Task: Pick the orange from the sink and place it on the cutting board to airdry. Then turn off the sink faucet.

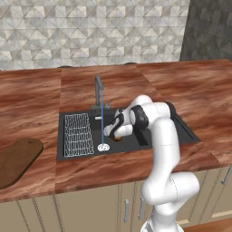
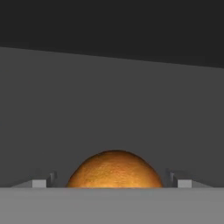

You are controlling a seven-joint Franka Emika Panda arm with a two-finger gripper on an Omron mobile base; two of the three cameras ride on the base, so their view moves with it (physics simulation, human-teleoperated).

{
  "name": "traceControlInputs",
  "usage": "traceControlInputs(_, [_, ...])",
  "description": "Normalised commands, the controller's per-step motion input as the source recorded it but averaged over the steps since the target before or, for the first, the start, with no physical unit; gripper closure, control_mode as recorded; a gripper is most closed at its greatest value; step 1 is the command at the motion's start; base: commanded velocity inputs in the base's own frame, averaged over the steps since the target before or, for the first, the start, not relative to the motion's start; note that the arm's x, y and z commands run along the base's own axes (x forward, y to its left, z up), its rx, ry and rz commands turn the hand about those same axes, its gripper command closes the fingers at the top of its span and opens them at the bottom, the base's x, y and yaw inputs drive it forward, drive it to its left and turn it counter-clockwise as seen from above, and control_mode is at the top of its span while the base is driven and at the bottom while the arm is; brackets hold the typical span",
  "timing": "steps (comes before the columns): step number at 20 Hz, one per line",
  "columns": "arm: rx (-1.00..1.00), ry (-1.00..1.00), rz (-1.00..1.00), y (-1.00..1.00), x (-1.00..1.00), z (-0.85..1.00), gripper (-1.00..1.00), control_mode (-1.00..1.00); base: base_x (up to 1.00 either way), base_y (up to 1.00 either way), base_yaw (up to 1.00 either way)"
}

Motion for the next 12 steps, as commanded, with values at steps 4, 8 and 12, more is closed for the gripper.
traceControlInputs(4, [0.0,0.07,-0.01,0.0,0.12,-0.23,1.0,-1.0,0.0,0.0,0.0])
traceControlInputs(8, [0.02,0.08,-0.05,0.0,0.01,-0.15,1.0,-1.0,0.0,0.0,0.0])
traceControlInputs(12, [0.01,0.02,-0.04,0.0,-0.07,0.0,1.0,-1.0,0.0,0.0,0.0])
